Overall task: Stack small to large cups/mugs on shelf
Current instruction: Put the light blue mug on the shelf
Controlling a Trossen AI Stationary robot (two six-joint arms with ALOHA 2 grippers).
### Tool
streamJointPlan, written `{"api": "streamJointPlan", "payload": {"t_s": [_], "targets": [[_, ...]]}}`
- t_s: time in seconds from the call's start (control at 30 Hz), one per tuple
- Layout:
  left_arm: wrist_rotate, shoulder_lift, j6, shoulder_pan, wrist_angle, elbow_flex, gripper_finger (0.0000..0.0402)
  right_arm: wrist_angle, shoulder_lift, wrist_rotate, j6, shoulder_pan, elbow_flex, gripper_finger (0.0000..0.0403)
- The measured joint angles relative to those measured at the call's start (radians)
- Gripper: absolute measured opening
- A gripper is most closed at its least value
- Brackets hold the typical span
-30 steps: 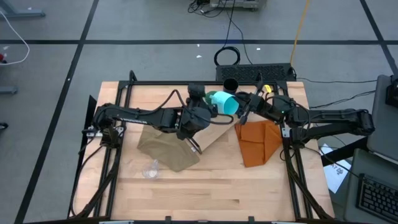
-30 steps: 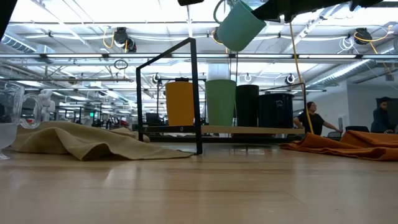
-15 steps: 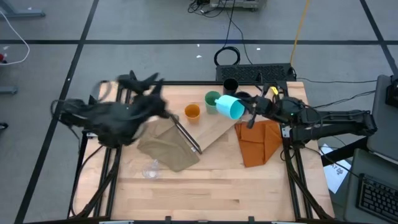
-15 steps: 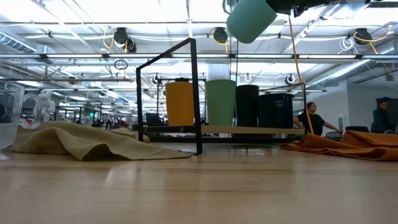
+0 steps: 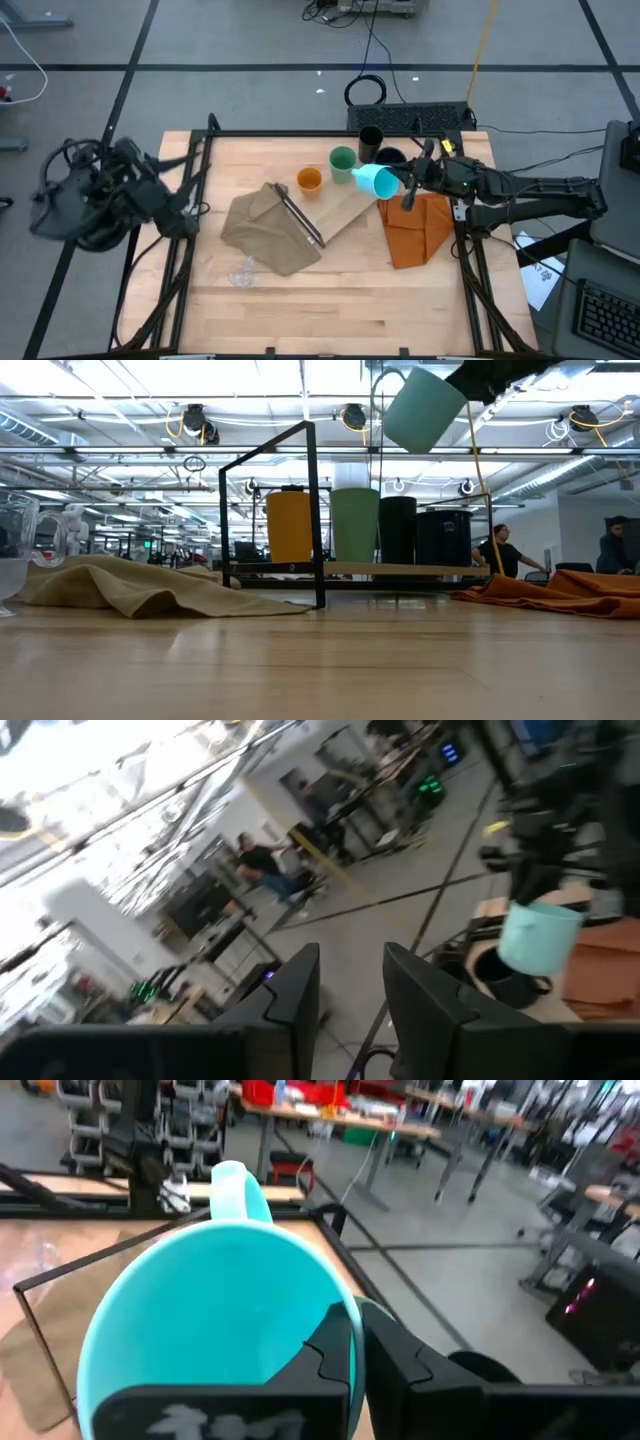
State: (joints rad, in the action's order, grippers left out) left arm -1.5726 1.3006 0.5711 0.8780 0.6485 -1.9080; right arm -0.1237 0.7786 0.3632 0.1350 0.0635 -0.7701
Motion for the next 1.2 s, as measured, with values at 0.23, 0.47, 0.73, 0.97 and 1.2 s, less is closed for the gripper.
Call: {"api": "streamJointPlan", "payload": {"t_s": [0.23,0.47,0.73,0.97,1.2], "targets": [[0.000,0.000,-0.004,0.076,0.014,0.001,0.0113,-0.203,0.141,-0.001,-0.055,0.000,-0.183,0.0000],[0.001,0.000,-0.077,0.121,0.131,0.001,0.0113,-0.400,0.272,-0.001,-0.148,0.002,-0.300,0.0000],[0.001,0.000,-0.156,0.146,0.219,0.001,0.0113,-0.427,0.316,-0.077,-0.193,0.063,-0.302,0.0000],[0.001,0.000,-0.172,0.151,0.219,0.001,0.0113,-0.433,0.361,-0.139,-0.197,0.088,-0.302,0.0000],[0.002,0.000,-0.191,0.151,0.224,0.001,0.0113,-0.430,0.442,-0.158,-0.184,0.121,-0.302,0.0000]]}}
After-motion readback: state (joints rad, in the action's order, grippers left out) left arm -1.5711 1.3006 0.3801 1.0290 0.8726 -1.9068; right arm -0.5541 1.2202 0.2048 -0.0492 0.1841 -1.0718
